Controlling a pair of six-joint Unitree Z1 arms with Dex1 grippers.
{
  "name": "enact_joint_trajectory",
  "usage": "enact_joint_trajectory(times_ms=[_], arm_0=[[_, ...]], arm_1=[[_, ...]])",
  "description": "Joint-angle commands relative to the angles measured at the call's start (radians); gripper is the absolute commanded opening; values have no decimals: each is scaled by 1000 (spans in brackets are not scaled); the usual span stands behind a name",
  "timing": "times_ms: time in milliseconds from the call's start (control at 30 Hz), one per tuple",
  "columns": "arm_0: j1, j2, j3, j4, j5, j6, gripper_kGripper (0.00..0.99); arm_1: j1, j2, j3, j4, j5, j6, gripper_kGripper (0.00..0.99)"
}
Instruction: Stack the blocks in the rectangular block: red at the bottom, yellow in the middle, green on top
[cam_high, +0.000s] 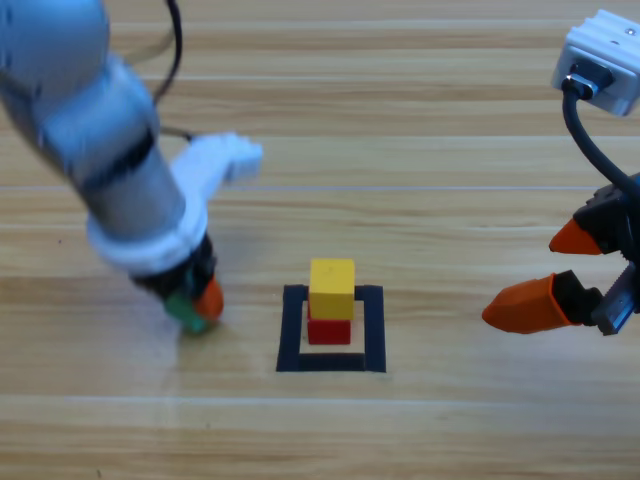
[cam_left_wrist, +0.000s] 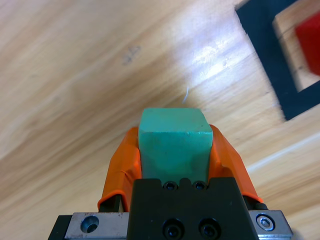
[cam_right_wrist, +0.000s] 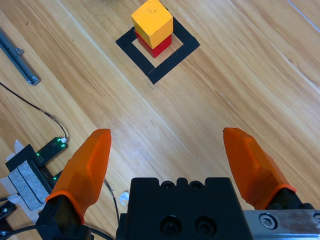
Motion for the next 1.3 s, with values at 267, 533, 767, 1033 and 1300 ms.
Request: enact_joint_trajectory(times_ms=[267,533,767,1033,1300], arm_0=[[-124,227,-1105,862,193,-483,0],[-216,244,-1110,885,186,-595,0],[-230,273,-1102,891,174,-652,0],[-273,316,-1101,891,182,-782,0],[-290,375,-1108,888,174,-846,0]], arm_1=[[-23,-15,36,-11,7,-18,990],[-23,-29,41,-8,12,-34,990],[-23,-30,46,-9,21,-46,990],[-23,-33,49,-9,24,-52,990],[-23,-47,47,-9,24,-58,990]])
